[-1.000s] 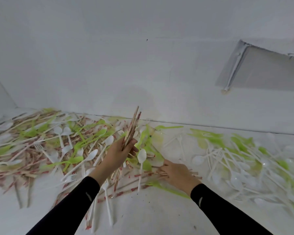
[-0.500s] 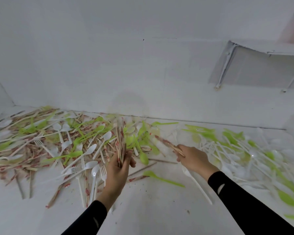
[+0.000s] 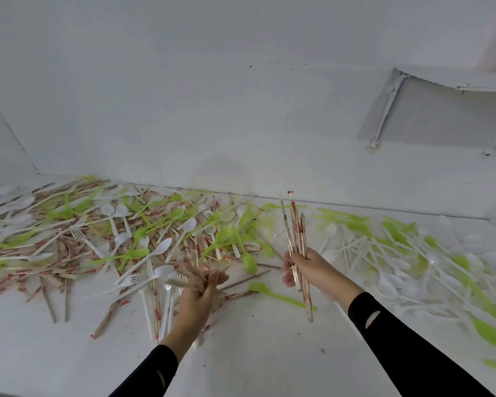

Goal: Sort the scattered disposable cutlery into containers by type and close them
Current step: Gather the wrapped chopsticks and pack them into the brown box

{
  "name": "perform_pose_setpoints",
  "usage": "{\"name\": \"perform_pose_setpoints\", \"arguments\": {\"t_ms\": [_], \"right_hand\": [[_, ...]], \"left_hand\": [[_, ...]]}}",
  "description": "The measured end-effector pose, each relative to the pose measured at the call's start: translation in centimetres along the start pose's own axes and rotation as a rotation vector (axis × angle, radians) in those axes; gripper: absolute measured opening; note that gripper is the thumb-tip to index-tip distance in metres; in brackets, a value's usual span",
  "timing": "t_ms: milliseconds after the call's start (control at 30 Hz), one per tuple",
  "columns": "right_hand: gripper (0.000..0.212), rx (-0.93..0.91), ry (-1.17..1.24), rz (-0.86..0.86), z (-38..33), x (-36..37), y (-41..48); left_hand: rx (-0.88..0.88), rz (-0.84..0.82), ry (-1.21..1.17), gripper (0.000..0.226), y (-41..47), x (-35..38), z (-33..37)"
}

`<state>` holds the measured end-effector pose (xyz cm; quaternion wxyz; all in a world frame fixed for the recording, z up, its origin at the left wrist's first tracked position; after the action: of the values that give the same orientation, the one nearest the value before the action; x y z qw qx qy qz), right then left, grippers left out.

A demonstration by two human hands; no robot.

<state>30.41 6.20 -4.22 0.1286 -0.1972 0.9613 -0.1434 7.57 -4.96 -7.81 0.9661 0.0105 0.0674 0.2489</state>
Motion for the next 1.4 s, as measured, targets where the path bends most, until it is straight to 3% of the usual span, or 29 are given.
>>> {"name": "perform_pose_setpoints", "arguments": {"t_ms": [167,300,500,600,667,733,800,867,1033,1300,1400], "right_hand": [[0.012,-0.171,0.141,-0.007,-1.4,2.5,-0.8],[0.046,-0.266,0.267,0.072,-1.9,4.2,-2.4],[0.058,-0.207,-0.009,0.059,0.9,6.7,-2.4],[0.053,-0.228,-0.092,0.087,2.0,6.3,-2.0],[0.04,-0.286,-0.165,0.145,1.5,5.3,-1.7],[0.027,-0.313,-0.394,0.186,1.4,4.4,-0.9],[0.022,-0.246,-0.629,0.187,2.7,3.7,-0.2],[0.023,-0.142,-0.755,0.162,4.7,2.7,0.3],[0.022,-0.051,-0.746,0.17,6.7,0.2,0.6],[0.027,0.0,-0.805,0.424,6.9,-6.9,0.8],[0.019,-0.083,-0.814,0.489,5.6,-7.3,1.4]], "left_hand": [[-0.008,0.097,-0.108,0.046,0.5,-1.8,2.9],[-0.002,0.069,-0.115,0.047,0.5,-2.8,4.4],[-0.049,-0.123,0.264,0.028,0.3,-1.7,2.2],[-0.051,-0.223,0.566,0.027,0.0,-0.7,-0.3],[-0.001,-0.186,0.758,0.029,0.1,-0.5,-0.7],[0.072,-0.131,0.858,0.027,0.4,-0.2,-0.2],[0.157,-0.169,0.949,0.029,0.6,0.7,0.1],[0.172,-0.268,1.055,0.046,0.8,1.6,-0.7],[0.267,-0.313,1.156,0.044,1.2,2.1,-1.1],[0.426,-0.321,1.22,0.045,1.4,3.2,-1.9],[0.485,-0.343,1.23,0.048,1.9,3.2,-1.8]]}}
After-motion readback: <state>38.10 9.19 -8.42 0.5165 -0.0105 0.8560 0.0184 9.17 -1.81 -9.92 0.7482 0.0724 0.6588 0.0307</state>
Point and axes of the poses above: each hand's wrist, its own y-axis towards the middle knuckle, its own x-axis out of the palm, z = x × y, the point moved 8 cm from there along y, towards the middle knuckle, and after that the axes turned 1 degree about z, right-handed, at the moved point
